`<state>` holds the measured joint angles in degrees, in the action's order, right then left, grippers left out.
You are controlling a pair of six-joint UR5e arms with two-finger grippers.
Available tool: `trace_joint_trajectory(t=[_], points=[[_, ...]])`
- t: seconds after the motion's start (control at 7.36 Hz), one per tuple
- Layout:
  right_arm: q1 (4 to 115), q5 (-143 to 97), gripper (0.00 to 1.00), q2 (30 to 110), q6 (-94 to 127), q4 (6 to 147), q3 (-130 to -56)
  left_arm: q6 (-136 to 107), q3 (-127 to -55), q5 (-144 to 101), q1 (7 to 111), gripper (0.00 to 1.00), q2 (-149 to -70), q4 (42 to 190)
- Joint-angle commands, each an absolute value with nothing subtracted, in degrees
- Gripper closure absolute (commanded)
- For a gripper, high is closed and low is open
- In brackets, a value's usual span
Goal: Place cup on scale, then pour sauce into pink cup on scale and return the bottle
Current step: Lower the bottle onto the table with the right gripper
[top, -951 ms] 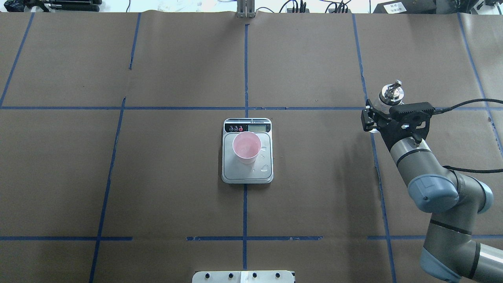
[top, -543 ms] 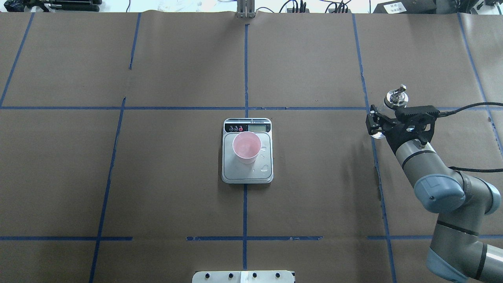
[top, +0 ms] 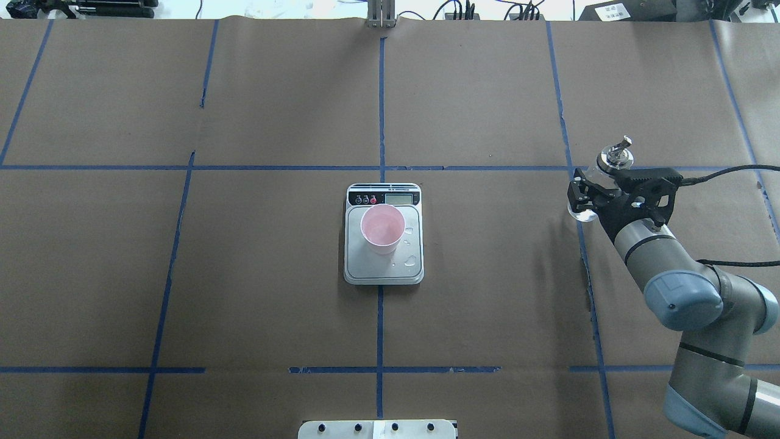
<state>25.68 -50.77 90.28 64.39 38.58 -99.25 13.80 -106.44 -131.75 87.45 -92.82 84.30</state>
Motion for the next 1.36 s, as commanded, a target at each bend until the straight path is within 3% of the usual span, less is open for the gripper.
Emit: trace_joint_trajectory(t=[0.0, 0.95, 1.22], points=[[25.6, -50.8, 1.0, 90.1, 64.4, 38.6, -98.6, 13.9, -106.4, -131.7, 87.5, 0.0, -92.9, 84.4], [25.5, -50.9, 0.98, 89.5, 64.4, 38.5, -98.6, 13.9, -106.5, -131.7, 87.5, 0.0, -92.8, 84.4], [25.4, -50.9, 0.73, 89.5, 64.4, 38.5, -98.7, 13.9, -106.5, -131.7, 87.5, 0.0, -92.8, 84.4]])
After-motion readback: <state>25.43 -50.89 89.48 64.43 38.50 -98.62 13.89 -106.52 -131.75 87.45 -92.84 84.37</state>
